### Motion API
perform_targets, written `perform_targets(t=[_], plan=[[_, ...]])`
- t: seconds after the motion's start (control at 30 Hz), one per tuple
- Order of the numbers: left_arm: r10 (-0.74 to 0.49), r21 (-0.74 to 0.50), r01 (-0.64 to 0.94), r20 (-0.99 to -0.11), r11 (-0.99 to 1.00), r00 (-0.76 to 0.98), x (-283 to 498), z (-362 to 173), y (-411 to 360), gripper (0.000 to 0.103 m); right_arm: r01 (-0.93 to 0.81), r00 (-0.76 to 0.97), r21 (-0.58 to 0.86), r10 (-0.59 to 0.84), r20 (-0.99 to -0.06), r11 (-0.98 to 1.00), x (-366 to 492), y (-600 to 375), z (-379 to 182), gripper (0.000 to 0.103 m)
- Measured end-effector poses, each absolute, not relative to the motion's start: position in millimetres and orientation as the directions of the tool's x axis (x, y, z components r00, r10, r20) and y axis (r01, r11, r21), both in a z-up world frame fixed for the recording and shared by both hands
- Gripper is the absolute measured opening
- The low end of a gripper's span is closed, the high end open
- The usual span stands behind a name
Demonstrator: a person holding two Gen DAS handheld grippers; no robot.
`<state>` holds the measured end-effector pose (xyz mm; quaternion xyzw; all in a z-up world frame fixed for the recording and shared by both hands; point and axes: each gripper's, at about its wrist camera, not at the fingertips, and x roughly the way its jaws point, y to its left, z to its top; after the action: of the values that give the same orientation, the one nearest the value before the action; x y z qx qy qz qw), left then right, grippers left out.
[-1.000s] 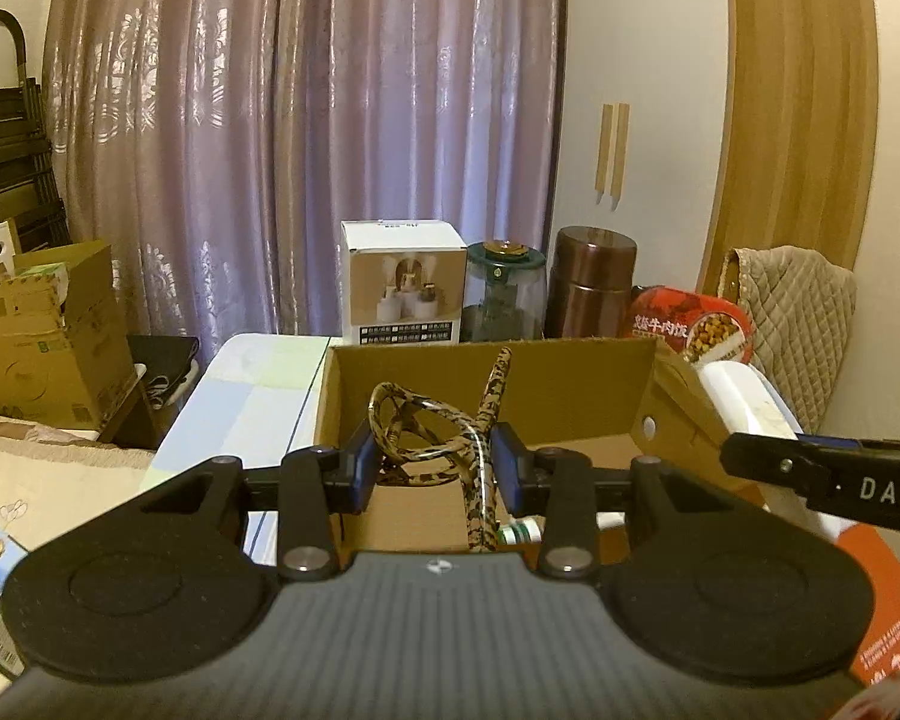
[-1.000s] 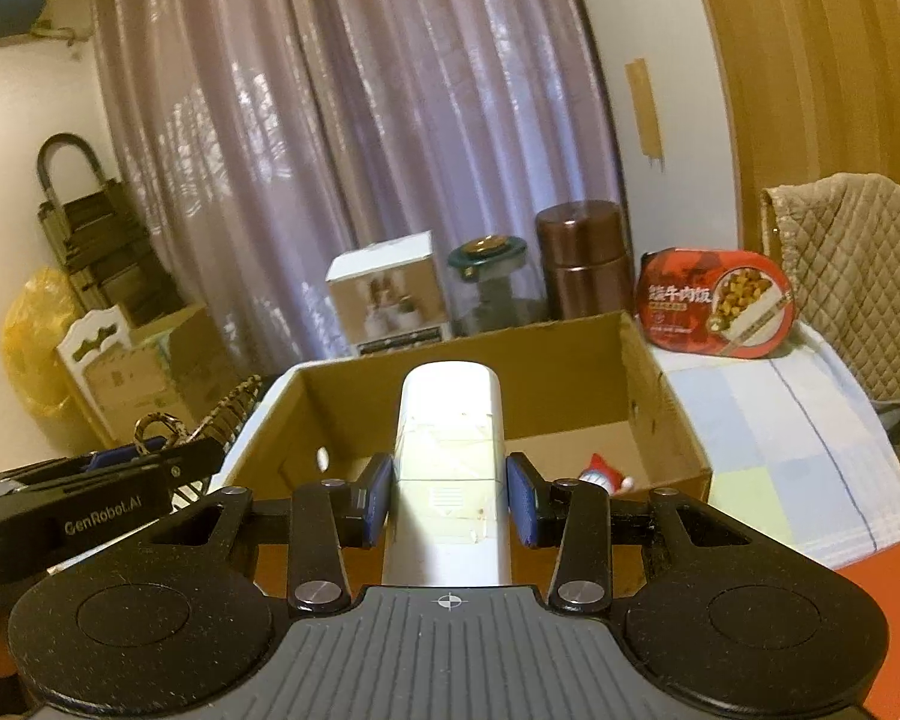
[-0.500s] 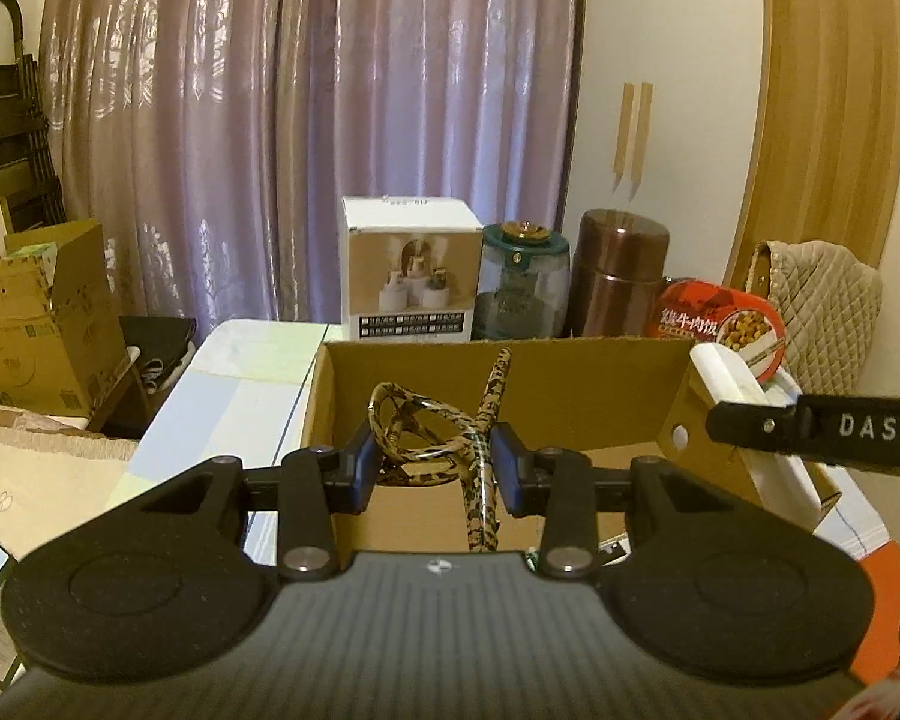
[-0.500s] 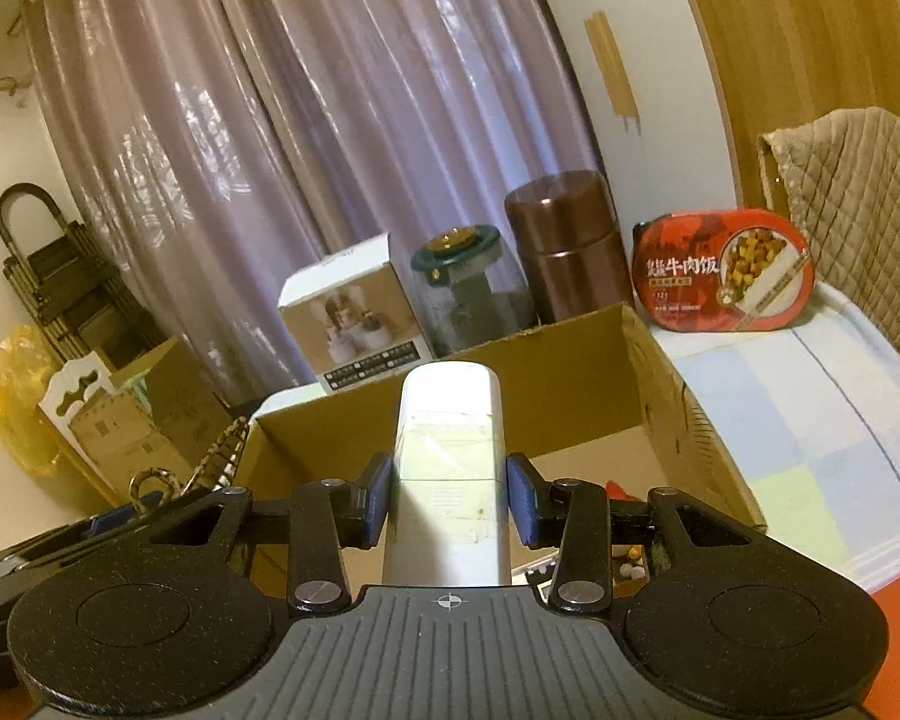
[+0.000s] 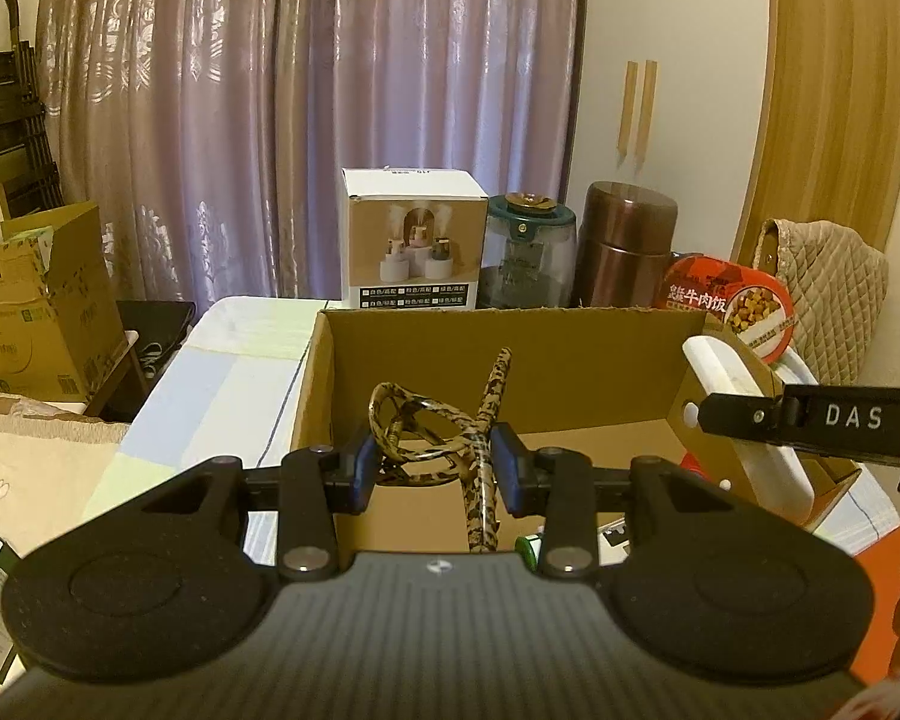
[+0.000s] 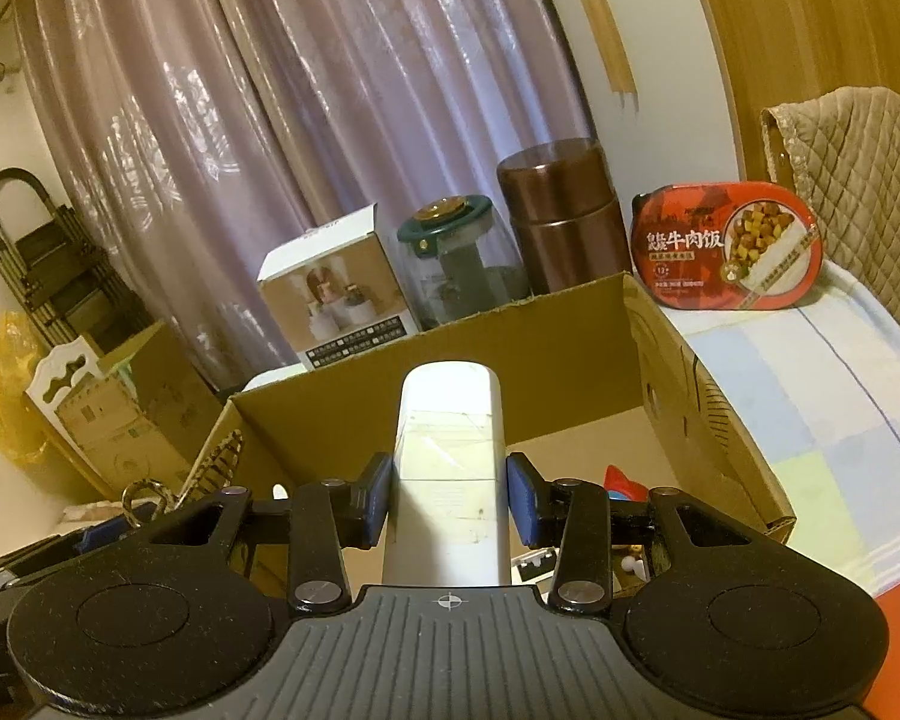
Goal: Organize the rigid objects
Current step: 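Lower the cord into the box and open the left gripper while the right gripper releases the white device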
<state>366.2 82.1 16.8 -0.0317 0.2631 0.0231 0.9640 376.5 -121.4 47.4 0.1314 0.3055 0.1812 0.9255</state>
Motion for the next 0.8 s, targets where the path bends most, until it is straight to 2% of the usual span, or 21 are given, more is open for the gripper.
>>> perform_targets(t=[0.8], plan=[[0.047, -0.061, -0.087, -0.485, 0.994, 0.873, 362.4, 22.0, 85.1, 0.035, -0.248, 0.748, 0.362, 0.415, -0.518, 0.899, 377.6, -126.8, 47.3, 0.037]])
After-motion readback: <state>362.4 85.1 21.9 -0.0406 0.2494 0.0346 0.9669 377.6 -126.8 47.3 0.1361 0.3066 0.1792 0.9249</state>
